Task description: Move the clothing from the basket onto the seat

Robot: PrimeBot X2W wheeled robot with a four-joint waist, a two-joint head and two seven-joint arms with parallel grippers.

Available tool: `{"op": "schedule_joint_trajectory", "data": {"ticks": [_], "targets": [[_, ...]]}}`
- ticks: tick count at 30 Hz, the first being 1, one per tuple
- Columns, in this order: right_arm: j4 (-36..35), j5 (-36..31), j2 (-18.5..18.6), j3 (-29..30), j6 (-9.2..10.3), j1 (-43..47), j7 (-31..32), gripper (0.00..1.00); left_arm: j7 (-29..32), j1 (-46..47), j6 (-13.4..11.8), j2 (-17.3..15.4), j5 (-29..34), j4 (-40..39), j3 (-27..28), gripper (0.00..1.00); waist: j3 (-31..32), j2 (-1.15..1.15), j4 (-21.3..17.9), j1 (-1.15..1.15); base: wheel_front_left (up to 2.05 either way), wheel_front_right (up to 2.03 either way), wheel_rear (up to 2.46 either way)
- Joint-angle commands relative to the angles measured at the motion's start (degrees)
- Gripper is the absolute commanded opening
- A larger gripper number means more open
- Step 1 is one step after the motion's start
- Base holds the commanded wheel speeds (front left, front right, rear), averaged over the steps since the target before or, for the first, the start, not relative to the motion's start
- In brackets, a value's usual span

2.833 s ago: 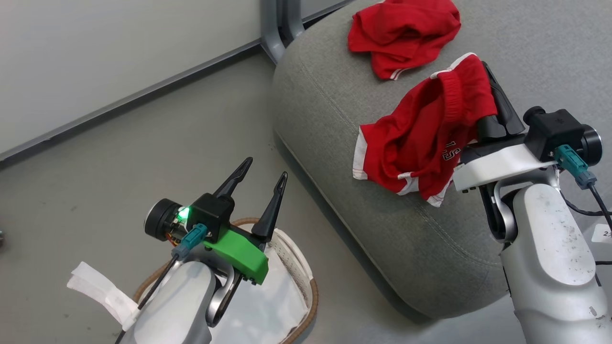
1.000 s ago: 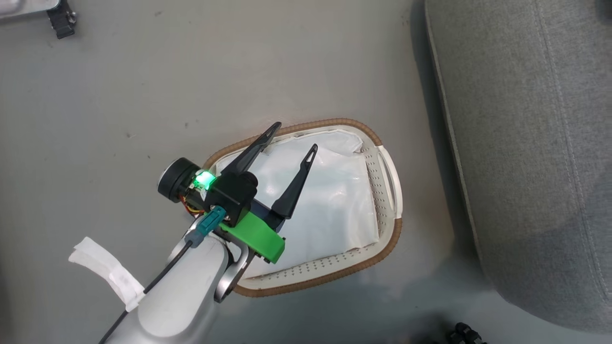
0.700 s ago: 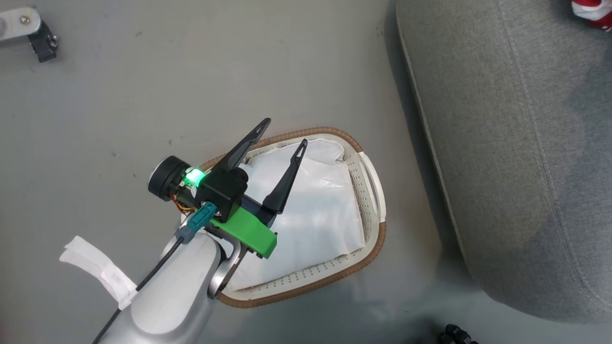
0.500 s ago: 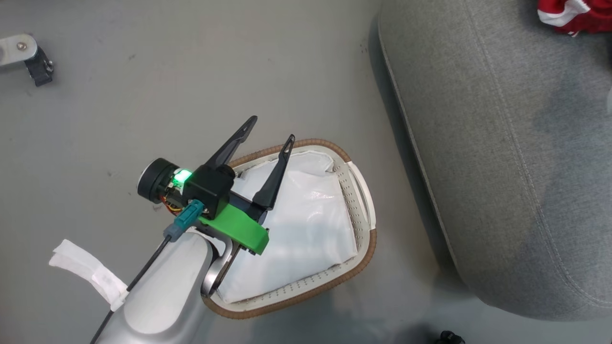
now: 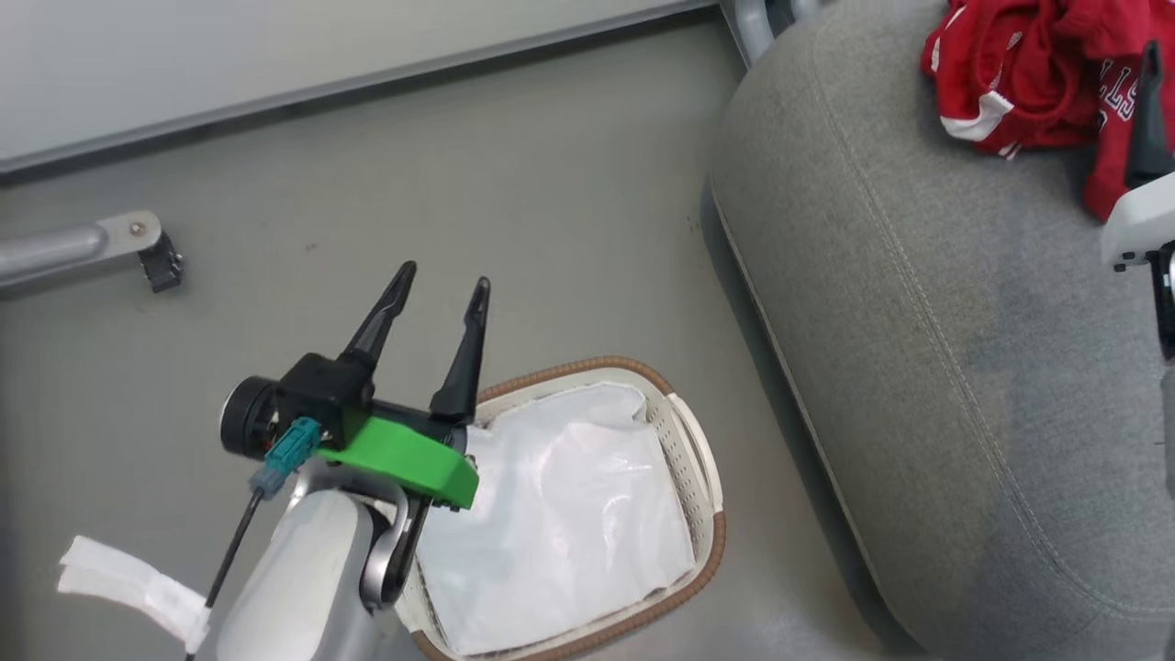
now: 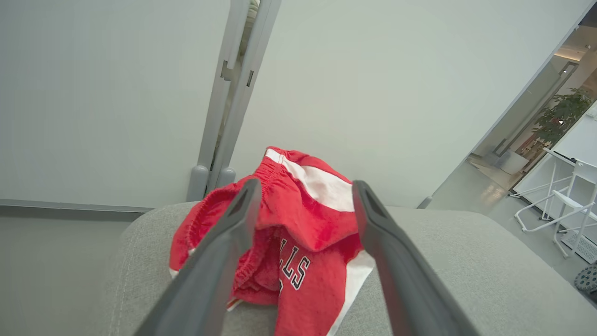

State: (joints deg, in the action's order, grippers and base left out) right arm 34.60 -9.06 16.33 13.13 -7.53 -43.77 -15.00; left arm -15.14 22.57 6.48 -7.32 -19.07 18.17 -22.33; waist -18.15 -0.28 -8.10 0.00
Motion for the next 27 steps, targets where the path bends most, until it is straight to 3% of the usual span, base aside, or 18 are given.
{"op": "schedule_joint_trajectory", "data": {"ticks": [1,8,17,27], "targets": [[0.71,1.13,-0.80,-0.46,0.08,1.70,-0.27,1.00,-0.01,-2.21,-0.34,0.36,-0.52,0.24,1.71,1.00,6.55,0.28,3.43,0.00,0.00,0.00,0.00],[-0.13,4.33,-5.63,-1.18,0.08,6.08,-0.27,1.00,0.00,-7.61,-0.30,1.81,0.77,-0.11,8.31,1.00,11.22,0.28,7.37,0.00,0.00,0.00,0.00],[-8.19,8.52,-12.39,-1.95,0.08,15.95,-0.27,1.00,0.00,-13.37,0.06,2.92,2.00,-1.98,17.51,1.00,14.32,0.28,11.00,0.00,0.00,0.00,0.00],[-14.70,14.90,-13.28,-7.37,0.08,26.34,-0.27,1.00,-0.01,-19.11,0.40,3.83,3.88,-2.21,23.75,1.00,15.63,0.28,11.95,0.00,0.00,0.00,0.00]]}}
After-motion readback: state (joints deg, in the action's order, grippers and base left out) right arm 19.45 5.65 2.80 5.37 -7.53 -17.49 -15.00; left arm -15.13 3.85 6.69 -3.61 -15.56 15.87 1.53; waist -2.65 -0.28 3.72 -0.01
